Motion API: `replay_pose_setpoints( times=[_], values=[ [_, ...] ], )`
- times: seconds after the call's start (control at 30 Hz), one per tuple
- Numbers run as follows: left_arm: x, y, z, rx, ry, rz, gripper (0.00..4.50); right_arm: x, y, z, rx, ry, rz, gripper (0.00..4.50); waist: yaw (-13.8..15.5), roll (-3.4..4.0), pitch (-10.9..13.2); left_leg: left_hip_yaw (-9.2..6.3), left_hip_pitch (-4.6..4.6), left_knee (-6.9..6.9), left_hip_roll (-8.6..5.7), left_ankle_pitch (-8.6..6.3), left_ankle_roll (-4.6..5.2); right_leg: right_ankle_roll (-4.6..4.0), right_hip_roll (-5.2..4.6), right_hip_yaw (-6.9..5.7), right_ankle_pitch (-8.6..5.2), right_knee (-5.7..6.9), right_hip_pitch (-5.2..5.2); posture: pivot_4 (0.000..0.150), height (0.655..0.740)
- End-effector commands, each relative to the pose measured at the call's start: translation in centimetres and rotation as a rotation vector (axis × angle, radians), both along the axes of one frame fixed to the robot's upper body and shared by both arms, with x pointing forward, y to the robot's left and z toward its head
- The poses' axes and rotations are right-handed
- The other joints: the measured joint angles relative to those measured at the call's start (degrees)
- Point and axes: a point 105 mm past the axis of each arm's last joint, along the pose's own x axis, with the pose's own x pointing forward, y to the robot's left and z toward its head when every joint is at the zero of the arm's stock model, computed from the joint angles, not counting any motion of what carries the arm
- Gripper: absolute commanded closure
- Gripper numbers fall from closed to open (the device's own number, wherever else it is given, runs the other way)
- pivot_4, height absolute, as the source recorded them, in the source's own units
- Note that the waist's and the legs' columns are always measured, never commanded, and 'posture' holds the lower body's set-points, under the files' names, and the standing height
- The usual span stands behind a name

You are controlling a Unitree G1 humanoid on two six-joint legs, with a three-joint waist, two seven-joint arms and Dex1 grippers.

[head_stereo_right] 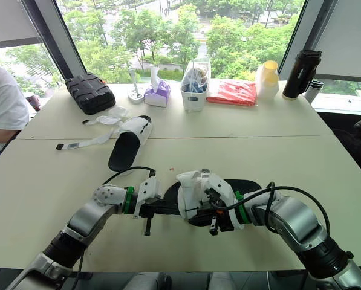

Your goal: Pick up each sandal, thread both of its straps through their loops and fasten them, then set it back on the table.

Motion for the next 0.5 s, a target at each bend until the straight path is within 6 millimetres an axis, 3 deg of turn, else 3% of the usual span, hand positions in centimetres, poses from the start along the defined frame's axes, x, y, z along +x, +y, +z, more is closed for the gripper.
replay_pose_setpoints(
  times=[0.03, 0.17, 0.5],
  values=[
    [-2.1, 0.3, -4.8, 0.145, 0.147, -0.016, 4.5, -1.8, 0.6, -0.2, 0.012, 0.045, 0.089, 4.47, 0.01, 0.0, 0.0, 0.0, 0.0, 0.0, 0.0, 0.0, 0.0, 0.0, 0.0, 0.0, 0.0, 0.0, 0.0, 0.15, 0.74],
    [-2.1, 0.3, -4.8, 0.145, 0.151, -0.012, 4.5, -4.9, 0.2, -1.6, -0.026, 0.132, 0.198, 4.47, 0.14, -0.04, -0.03, -0.04, 0.0, -0.04, 0.01, -0.09, 0.05, 0.06, 0.0, -0.06, -0.04, -0.16, 0.0, 0.15, 0.74],
    [-3.1, 0.6, -4.9, 0.149, 0.179, -0.002, 4.5, -8.5, -0.7, -2.7, -0.079, 0.241, 0.358, 4.47, -0.02, -0.17, -0.18, -0.03, 0.09, -0.6, 0.02, -0.3, 0.12, 0.05, 0.01, -0.08, -0.06, -0.76, 0.01, 0.15, 0.74]
  ],
)
